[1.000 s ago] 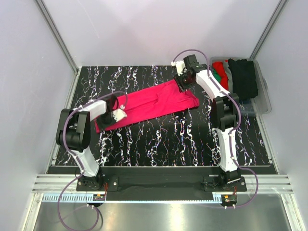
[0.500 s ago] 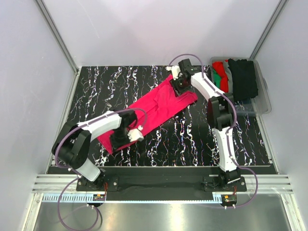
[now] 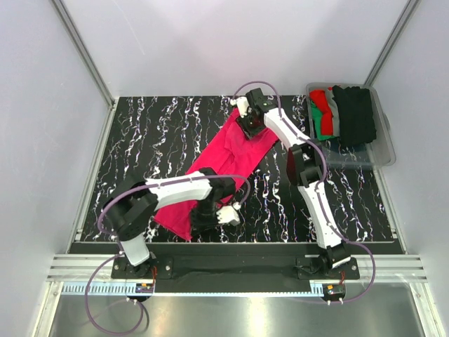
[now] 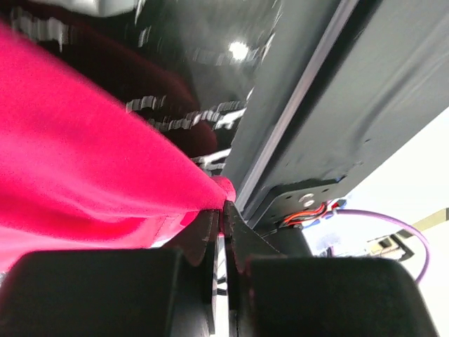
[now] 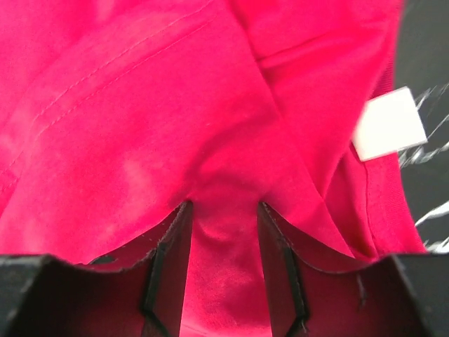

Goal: Fold and stack the t-shirts
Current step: Fold the tshirt

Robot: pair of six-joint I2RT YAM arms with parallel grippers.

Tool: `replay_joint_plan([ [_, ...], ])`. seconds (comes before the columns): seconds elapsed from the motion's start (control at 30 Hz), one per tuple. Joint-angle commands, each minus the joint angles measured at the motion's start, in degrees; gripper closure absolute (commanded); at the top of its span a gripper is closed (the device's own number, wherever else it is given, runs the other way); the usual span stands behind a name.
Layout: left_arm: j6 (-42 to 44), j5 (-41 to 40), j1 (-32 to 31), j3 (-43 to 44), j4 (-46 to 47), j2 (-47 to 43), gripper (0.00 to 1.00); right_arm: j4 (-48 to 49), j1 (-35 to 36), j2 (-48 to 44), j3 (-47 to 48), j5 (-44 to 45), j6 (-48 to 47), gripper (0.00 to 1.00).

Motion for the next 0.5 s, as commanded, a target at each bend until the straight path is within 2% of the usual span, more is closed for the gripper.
replay_joint_plan([
  [0.0, -1.40, 4.88, -2.61, 4.64, -0.64, 3.71, 0.92, 1.09, -0.02, 5.07, 6.55, 1.89, -2.69, 0.51],
  [0.1, -2.81, 7.42, -5.95, 10.33, -0.29, 7.84, 0.82, 1.97, -0.02, 9.38, 14.36, 0.84, -3.31, 0.50],
  [0.13, -2.98, 7.87, -7.43, 11.66, -0.29, 9.85, 0.72, 2.93, 0.15, 10.35, 17.78, 0.40, -3.31, 0.49],
  [0.2, -3.25, 10.23, -8.50, 15.69, -0.90, 11.79, 0.64, 3.99, 0.68, 12.02, 19.91, -0.39, -3.84, 0.47],
  [0.23, -3.16, 11.03, -9.20, 17.28, -1.43, 13.20, 0.53, 5.30, 0.85, 12.29, 20.79, -0.75, -4.10, 0.47],
  [0.27, -3.16, 11.73, -9.29, 18.95, -2.74, 13.56, 0.48, 5.92, 1.20, 12.12, 21.06, -0.75, -4.36, 0.46],
  [0.33, -2.55, 11.83, -9.29, 23.96, -4.15, 12.95, 0.44, 6.54, 1.47, 11.59, 22.55, -0.40, -4.02, 0.45],
  [0.47, -1.76, 5.78, -8.42, 29.16, -3.98, 9.08, 0.41, 6.72, 1.47, 4.50, 20.72, 1.36, -1.30, 0.44],
])
